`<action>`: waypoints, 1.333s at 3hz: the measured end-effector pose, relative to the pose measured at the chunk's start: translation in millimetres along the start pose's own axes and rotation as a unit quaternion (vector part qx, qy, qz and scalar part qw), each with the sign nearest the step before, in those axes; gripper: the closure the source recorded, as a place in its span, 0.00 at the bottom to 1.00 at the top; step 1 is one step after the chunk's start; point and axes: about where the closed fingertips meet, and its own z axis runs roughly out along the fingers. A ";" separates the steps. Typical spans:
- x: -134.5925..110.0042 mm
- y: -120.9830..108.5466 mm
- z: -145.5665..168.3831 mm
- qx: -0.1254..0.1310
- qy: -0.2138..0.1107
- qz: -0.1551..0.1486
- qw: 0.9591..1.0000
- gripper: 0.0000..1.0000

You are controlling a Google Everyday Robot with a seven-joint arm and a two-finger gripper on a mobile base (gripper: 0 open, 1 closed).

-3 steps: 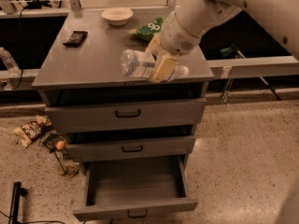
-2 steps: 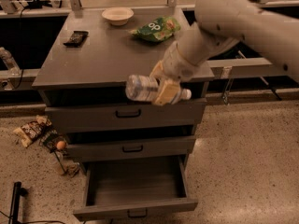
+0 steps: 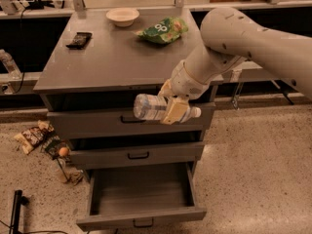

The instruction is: Place blue plastic bottle into bottom drawer

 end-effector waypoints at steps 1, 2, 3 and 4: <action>11.6 0.2 20.8 0.004 -0.010 0.013 1.000 1.00; 51.9 -0.7 88.1 0.013 -0.017 0.053 0.998 1.00; 80.8 -0.2 136.8 0.020 -0.015 0.077 0.997 1.00; 101.6 -0.3 172.9 0.033 -0.004 0.089 0.995 1.00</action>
Offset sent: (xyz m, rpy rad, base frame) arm 0.0421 -0.0014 -0.1931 0.0726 0.0543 -0.2030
